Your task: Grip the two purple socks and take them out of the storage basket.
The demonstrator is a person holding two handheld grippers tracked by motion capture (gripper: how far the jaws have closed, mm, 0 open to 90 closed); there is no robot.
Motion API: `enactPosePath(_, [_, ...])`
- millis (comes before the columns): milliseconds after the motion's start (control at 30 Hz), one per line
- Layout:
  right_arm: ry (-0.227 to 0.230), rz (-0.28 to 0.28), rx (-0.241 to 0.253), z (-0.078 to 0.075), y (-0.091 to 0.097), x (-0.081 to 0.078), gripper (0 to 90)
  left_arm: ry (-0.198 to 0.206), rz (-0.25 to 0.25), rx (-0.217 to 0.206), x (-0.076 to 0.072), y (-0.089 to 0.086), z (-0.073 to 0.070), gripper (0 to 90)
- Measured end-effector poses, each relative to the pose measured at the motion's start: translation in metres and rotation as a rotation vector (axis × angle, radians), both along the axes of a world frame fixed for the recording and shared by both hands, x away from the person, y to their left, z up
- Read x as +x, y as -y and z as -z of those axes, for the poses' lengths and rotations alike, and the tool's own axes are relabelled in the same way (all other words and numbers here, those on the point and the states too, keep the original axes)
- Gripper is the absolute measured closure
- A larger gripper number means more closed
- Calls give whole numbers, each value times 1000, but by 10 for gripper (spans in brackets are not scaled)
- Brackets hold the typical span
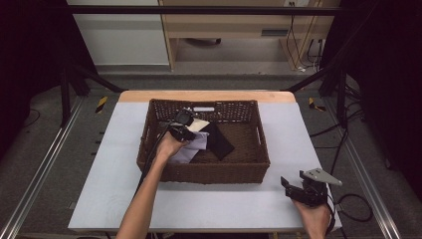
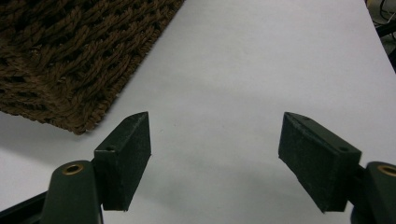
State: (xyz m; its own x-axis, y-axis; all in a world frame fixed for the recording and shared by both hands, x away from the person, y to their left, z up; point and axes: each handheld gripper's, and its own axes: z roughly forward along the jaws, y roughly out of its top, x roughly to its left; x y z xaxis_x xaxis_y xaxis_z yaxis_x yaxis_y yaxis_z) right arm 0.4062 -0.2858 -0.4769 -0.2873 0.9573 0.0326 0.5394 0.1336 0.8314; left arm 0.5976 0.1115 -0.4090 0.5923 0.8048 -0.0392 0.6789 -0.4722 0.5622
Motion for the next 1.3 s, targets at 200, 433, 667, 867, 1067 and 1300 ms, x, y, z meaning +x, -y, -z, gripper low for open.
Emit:
enactPosePath(200, [-2,1,0,0,0,1,256,156,5,-107,-19,-14,-30,849])
enactPosePath(433, [-2,4,0,0,0,0,256,333,-3,-259,-51,-31,-67,851])
enactPosePath(667, [-3,6,1,0,1,0,255,446,-14,-414,-80,-45,-90,850])
enactPosePath(867, [-3,1,1,0,1,0,257,520,-31,-467,-97,-55,-107,850])
enactPosePath(1067, [1,2,2,0,1,-1,257,566,-13,-498,-116,-62,-122,849])
enactPosePath(1300, [5,1,2,-1,2,-1,259,618,20,-521,-140,-68,-137,849])
